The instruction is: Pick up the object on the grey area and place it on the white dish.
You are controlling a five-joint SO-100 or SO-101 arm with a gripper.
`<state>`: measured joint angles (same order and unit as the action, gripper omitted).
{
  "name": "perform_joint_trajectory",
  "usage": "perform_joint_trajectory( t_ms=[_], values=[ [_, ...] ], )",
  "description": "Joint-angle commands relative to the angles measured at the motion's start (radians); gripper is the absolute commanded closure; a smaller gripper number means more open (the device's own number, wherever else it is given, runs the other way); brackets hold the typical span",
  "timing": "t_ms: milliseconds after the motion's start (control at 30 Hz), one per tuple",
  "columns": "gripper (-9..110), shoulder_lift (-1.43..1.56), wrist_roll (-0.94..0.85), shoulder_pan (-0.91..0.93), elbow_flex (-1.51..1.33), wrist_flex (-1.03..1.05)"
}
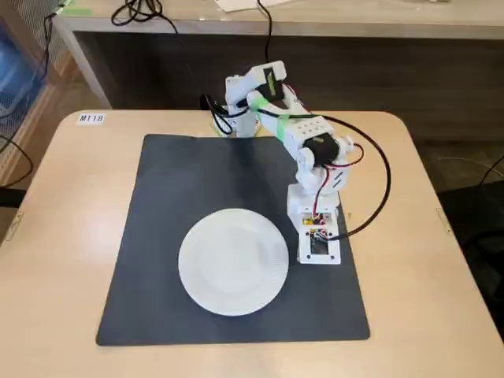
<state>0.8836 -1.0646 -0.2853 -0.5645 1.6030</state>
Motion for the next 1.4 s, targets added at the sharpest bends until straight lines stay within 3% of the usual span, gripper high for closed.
perform_joint_trajectory(
  t_ms=[0, 567, 633, 833, 1000, 1233, 1333, 1367],
  values=[
    [89, 0.052, 0.005, 0.081, 0.074, 0.028],
    [93, -0.095, 0.097, 0.304, 0.08, 0.052],
    [89, -0.117, 0.106, 0.307, 0.08, 0.052],
    [60, -0.118, 0.127, 0.319, 0.081, 0.084],
    [56, -0.067, 0.147, 0.324, 0.074, 0.091],
    [64, 0.133, 0.238, 0.325, 0.077, 0.091],
    [76, 0.27, 0.383, 0.336, 0.106, 0.089],
    [86, 0.316, 0.443, 0.337, 0.104, 0.091]
  ],
)
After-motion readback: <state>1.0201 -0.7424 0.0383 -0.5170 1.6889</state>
